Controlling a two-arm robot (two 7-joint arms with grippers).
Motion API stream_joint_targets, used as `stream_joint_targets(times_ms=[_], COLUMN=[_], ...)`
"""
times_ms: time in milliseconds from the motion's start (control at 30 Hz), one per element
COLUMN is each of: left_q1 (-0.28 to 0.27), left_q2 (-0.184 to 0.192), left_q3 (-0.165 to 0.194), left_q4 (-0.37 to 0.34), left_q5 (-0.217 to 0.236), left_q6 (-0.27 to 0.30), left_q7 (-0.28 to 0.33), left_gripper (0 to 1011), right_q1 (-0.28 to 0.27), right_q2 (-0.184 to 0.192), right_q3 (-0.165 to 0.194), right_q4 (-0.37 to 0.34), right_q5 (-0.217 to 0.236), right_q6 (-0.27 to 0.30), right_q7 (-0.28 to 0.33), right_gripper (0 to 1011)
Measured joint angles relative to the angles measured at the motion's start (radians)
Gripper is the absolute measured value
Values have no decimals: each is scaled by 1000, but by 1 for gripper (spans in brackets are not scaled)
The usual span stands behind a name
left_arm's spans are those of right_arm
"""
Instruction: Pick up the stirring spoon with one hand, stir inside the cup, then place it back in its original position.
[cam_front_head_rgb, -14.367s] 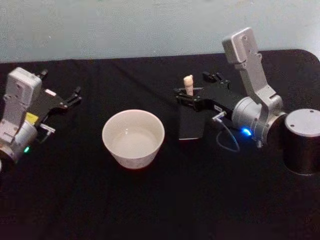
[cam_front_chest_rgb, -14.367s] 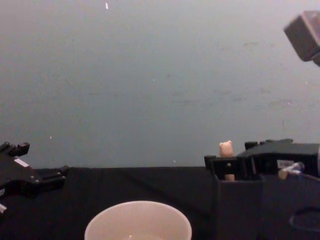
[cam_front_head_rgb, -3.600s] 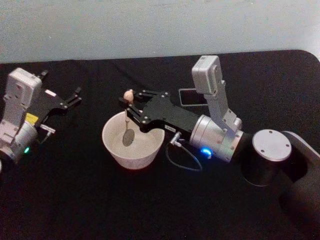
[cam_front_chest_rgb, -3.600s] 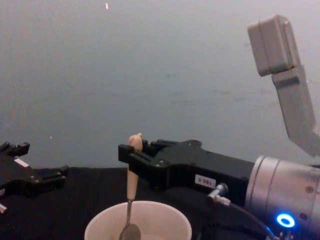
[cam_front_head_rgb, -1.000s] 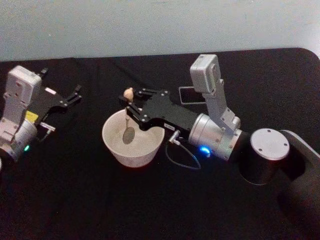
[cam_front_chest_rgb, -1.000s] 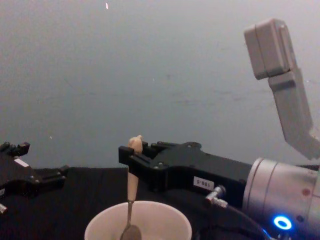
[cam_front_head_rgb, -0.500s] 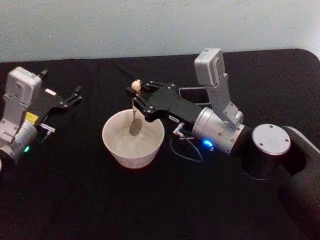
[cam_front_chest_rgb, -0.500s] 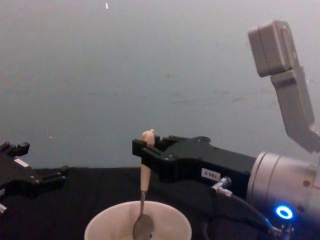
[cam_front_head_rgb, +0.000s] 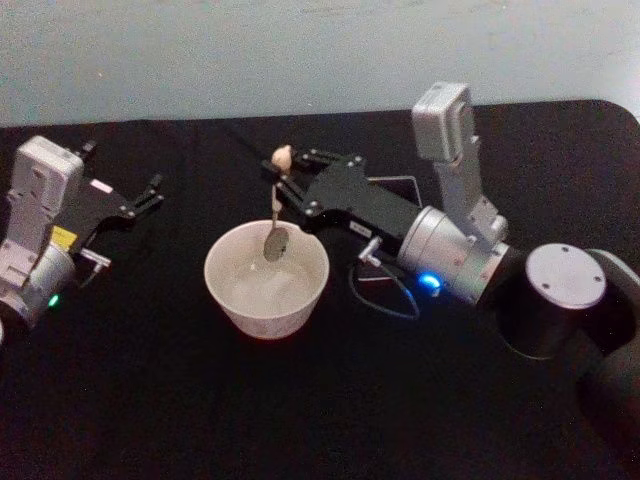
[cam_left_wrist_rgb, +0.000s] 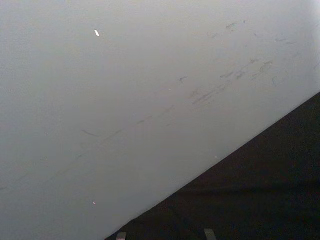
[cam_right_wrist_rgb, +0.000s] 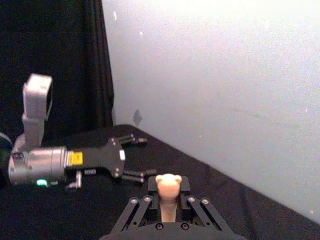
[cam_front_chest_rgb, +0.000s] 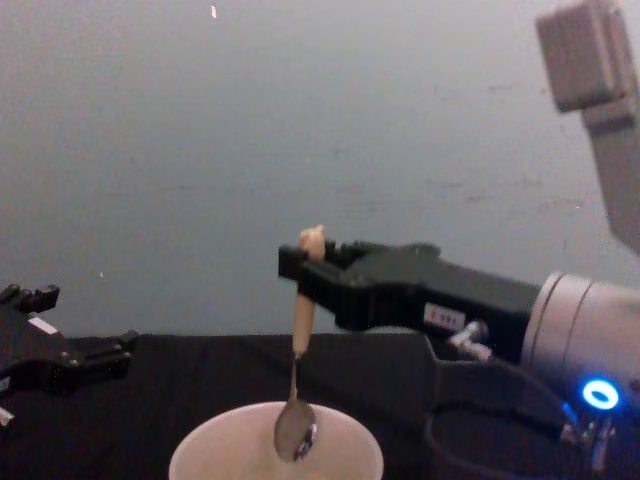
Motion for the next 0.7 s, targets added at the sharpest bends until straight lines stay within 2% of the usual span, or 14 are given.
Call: stream_joint_targets(times_ms=[200, 433, 700], left_q1=[0, 0, 0], left_q2=[0, 0, 0], left_q3=[0, 0, 0], left_q4=[0, 0, 0], left_q5=[0, 0, 0], left_q6=[0, 0, 0], left_q7=[0, 0, 0], left_gripper=[1001, 1001, 1001], right_q1=[-23, -45, -74], right_q2=[23, 45, 67], right_q3=[34, 72, 138], right_q4=[-98, -189, -287], right_q5=[27, 31, 35], right_q6=[33, 73, 129], right_q7=[-28, -85, -159], right_gripper=[228, 228, 228])
